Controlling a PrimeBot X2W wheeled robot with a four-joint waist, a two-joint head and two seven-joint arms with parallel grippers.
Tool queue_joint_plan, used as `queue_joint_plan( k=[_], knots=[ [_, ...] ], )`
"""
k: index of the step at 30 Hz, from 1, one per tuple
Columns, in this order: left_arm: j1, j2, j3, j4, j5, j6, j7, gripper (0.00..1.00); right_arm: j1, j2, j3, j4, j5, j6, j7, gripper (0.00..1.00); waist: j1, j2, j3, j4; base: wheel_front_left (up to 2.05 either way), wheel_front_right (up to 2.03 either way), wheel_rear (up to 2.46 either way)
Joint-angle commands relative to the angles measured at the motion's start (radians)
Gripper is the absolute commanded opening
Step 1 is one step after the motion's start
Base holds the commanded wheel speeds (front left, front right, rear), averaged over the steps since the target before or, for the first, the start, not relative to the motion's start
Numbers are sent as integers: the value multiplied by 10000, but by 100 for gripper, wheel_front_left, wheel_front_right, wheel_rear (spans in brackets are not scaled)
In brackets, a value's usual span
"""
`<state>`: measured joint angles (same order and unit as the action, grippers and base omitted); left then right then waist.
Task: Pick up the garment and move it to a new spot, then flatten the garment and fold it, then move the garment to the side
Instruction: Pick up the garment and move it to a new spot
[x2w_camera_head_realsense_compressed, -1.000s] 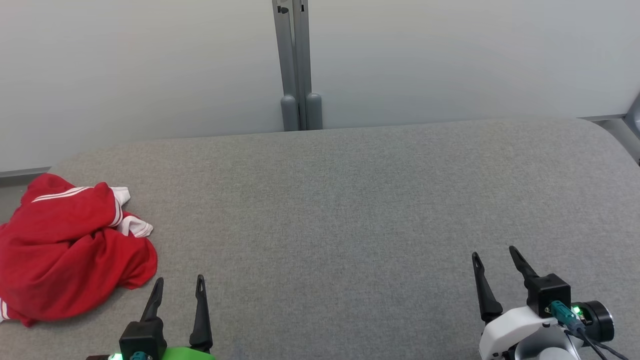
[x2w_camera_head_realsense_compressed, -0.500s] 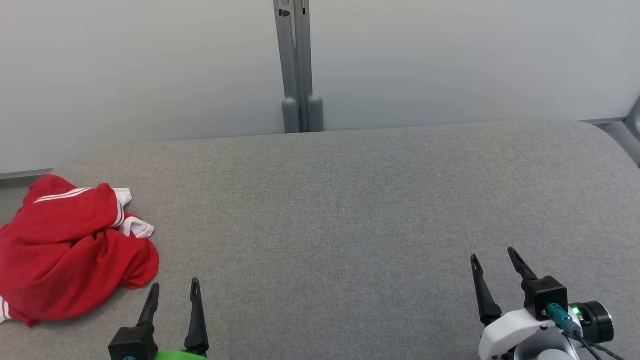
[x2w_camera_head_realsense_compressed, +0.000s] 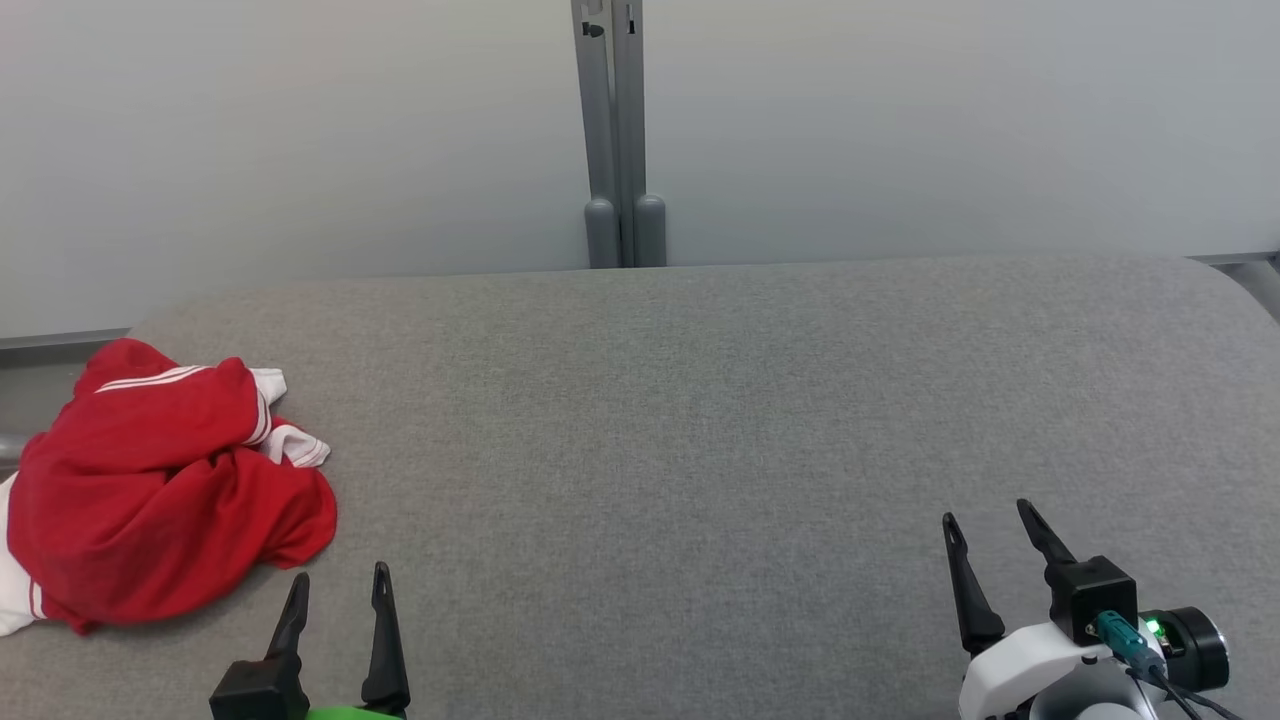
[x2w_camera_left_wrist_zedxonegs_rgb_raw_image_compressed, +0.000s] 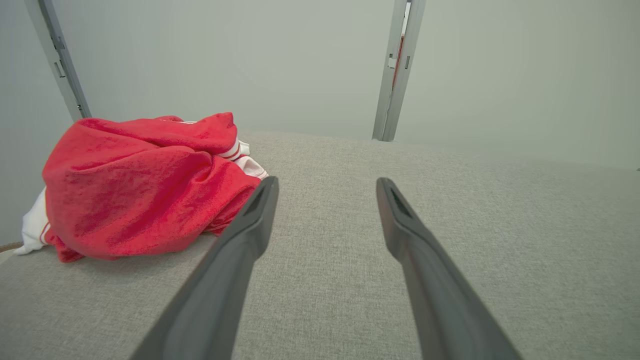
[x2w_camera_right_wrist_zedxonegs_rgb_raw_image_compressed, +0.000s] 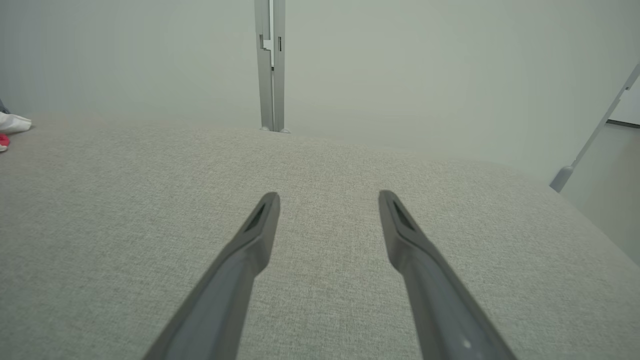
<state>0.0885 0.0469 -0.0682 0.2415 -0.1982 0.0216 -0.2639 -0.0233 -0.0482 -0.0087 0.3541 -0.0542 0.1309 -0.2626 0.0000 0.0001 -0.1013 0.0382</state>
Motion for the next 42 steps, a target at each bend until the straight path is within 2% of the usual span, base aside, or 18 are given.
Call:
queue_joint_plan(
  k=[1,9,21,29,42],
  knots=[
    [134,63,35,3,87,15,-11,100,170,-38,-13,-21,102,-3,-35,100,0,-1,-59,244,0,0,0],
    [287,63,329,37,401,-109,-10,100,315,-35,175,-237,628,-5,-35,100,0,-1,-225,1537,0,0,0],
    [337,61,923,15,827,-365,-10,100,348,-37,686,-498,1469,-5,-33,100,0,-1,-196,3870,0,0,0],
    [440,55,1394,-400,534,-81,-10,100,-263,-43,1331,-459,1541,-5,-33,100,0,-1,289,4338,0,0,0],
    [329,57,1519,-521,364,149,-10,100,-388,-42,1537,-301,1514,-5,-35,100,0,-1,413,4432,0,0,0]
  ],
)
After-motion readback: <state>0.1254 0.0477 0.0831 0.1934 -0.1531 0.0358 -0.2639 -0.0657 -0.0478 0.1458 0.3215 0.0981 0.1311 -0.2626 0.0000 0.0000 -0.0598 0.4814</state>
